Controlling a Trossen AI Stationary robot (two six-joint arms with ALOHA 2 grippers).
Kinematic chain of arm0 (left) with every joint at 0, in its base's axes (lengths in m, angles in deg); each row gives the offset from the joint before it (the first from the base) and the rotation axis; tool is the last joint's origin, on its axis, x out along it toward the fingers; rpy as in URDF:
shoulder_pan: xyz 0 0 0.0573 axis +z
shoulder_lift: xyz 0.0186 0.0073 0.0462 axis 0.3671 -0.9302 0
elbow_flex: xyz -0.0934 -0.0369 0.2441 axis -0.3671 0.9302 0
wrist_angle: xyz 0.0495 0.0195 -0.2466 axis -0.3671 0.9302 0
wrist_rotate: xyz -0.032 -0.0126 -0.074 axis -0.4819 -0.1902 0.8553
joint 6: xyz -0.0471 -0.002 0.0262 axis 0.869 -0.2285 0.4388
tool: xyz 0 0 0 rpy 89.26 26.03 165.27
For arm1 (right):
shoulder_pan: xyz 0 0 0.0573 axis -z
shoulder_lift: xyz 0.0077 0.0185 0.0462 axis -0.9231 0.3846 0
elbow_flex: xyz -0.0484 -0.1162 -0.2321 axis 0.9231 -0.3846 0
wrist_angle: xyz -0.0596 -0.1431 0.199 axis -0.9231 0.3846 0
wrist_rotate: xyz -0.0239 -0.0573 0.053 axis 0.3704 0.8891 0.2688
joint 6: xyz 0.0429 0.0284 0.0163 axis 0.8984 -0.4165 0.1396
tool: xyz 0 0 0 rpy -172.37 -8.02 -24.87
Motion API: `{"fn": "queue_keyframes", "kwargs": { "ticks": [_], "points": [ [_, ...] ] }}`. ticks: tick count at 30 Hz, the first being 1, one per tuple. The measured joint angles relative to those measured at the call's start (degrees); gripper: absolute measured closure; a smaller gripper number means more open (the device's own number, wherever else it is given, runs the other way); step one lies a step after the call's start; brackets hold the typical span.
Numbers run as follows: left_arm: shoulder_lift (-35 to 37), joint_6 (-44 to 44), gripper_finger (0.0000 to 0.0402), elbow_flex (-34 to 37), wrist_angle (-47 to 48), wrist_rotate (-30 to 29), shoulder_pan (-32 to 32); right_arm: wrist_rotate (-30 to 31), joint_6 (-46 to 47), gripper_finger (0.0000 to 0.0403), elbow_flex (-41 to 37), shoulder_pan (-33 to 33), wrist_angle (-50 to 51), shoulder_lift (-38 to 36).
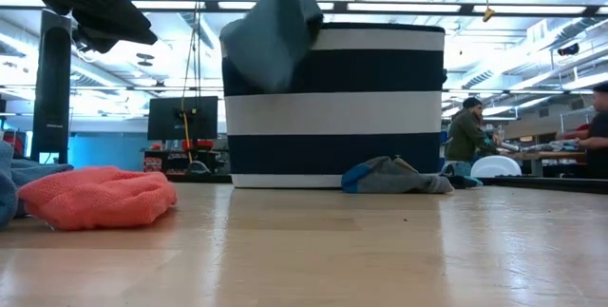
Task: Sort clothes
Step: Put the light blue pants into the laundry organizer
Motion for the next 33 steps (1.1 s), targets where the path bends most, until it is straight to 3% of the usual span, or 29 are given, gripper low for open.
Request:
{"fn": "queue_keyframes", "kwargs": {
  "ticks": [5, 13, 21, 26, 31, 33],
  "points": [
    [-0.01, 0.04, 0.0275, 0.0, -0.01, -0.1, 0.0, -0.82, -7.05, 0.0397, 10.68, 2.24, 3.87, 0.0],
    [-0.01, 0.02, 0.0275, 0.0, 0.0, -0.42, 0.0, 1.78, -10.46, 0.04, 28.23, 9.15, 23.65, -0.02],
    [-0.01, 0.0, 0.0275, 0.0, 0.0, -0.9, 0.0, 7.64, -4.2, 0.0401, 32.71, 16.76, 44.22, -0.04],
    [-0.01, -0.01, 0.0275, 0.0, 0.08, -2.03, 0.0, 0.37, 1.67, 0.0401, 32.73, 21.53, 52.48, 2.98],
    [0.0, -0.02, 0.0275, 0.0, 0.02, -2.93, 0.0, -11.28, 4.62, 0.0401, 32.71, 24.34, 53.54, 10.1],
    [-0.02, -0.01, 0.0275, 0.0, 0.04, -3.14, 0.0, -13.24, 5.83, 0.0401, 32.71, 24.97, 53.94, 13.81]
  ]
}}
